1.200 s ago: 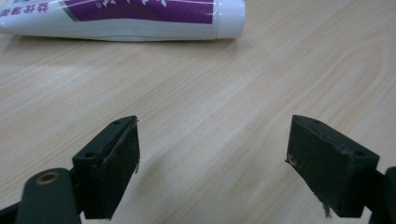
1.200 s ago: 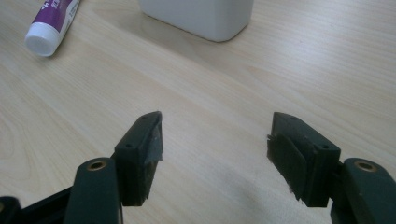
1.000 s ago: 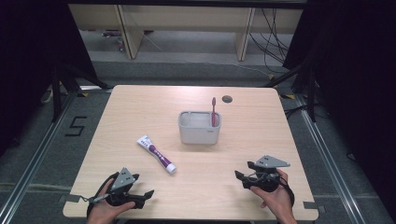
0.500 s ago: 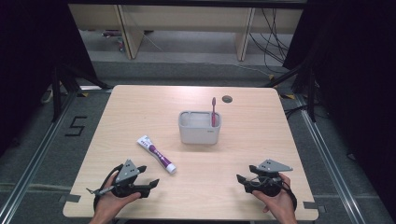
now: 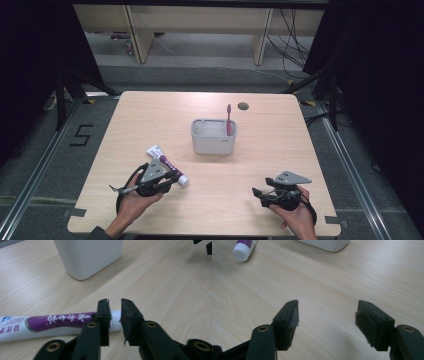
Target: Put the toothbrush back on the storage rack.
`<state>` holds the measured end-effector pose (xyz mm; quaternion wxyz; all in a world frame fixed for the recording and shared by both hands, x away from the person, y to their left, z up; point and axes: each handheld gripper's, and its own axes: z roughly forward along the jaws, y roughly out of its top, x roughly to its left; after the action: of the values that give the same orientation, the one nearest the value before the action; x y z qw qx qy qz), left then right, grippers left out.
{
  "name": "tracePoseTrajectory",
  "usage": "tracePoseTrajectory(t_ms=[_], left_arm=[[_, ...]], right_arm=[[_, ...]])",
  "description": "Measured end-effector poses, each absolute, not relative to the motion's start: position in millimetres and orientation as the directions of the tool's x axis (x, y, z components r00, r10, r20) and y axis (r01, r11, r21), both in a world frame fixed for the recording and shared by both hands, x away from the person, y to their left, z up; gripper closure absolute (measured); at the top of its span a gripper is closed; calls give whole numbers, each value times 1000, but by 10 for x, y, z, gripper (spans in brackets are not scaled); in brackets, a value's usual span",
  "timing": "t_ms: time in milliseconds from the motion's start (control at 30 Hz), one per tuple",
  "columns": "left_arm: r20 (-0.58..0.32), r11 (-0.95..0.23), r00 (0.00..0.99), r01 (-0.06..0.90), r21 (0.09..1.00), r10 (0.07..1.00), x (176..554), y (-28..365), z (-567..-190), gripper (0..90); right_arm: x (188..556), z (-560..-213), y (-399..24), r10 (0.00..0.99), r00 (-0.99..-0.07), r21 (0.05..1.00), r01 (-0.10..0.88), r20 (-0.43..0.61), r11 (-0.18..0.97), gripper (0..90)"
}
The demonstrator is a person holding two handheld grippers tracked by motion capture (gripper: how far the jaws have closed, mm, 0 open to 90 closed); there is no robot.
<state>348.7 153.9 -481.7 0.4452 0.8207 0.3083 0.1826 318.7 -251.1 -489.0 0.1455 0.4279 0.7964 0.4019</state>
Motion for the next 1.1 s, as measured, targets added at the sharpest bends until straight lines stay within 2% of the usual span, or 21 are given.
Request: tracePoseTrajectory(t_ms=[167, 367, 567, 600, 700, 967, 1100], left_arm=[[9, -406, 744, 355, 842, 669, 3597, 1476, -4838, 894], [48, -466, 763, 342, 816, 644, 3671, 1390, -4874, 897], [46, -483, 774, 345, 805, 631, 3751, 1306, -4859, 897], [44, -482, 776, 345, 805, 629, 3766, 1300, -4862, 897], [40, -487, 777, 353, 799, 628, 3793, 1276, -4889, 897], [24, -493, 787, 363, 791, 617, 3813, 1198, -4937, 897], [20, -511, 792, 374, 774, 611, 3839, 1193, -4956, 897]], right_arm=[[3208, -4904, -2512, 789, -609, 776, 536, 81, 333, 356], [3191, -4906, -2499, 796, -595, 761, 565, 109, 318, 357], [3207, -4911, -2512, 793, -605, 774, 534, 70, 339, 357], [3186, -4911, -2496, 799, -592, 762, 564, 106, 317, 358], [3208, -4910, -2515, 791, -608, 775, 532, 70, 341, 358], [3189, -4905, -2499, 794, -598, 762, 564, 111, 318, 359], [3206, -4905, -2517, 791, -607, 771, 539, 76, 340, 359]])
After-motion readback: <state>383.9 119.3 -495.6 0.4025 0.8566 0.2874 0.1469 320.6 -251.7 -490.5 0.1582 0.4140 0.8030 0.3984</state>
